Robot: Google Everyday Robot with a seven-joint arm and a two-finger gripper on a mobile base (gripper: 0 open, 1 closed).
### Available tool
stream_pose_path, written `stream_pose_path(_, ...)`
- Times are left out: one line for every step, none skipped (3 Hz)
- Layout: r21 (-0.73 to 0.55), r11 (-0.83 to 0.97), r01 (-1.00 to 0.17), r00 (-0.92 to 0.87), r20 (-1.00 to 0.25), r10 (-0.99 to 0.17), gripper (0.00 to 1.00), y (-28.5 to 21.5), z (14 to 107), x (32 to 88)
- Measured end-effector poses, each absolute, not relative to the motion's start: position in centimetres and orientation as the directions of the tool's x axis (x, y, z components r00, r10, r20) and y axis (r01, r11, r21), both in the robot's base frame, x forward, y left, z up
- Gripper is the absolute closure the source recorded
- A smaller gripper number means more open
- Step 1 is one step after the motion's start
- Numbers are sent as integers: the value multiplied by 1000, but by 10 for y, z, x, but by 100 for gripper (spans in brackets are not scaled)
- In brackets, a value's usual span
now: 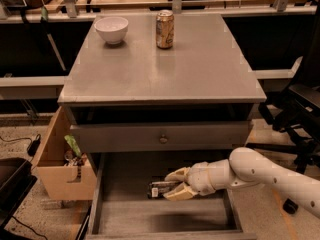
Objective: Place rxbar chocolate into middle drawer
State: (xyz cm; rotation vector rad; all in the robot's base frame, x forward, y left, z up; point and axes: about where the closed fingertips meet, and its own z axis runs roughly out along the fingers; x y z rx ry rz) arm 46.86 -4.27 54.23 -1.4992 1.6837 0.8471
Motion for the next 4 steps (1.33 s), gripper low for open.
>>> stream_pose_path(14,106,-994,-67,-850,-522,60,-41,542,468)
stream_pose_path(15,102,-995,-67,-851,-521,35,-40,542,467)
stream_pose_path(17,99,-995,-66,-851,-520,12,-38,541,466)
stream_pose_path(18,96,-995,-66,-852,-520,0,-37,541,466)
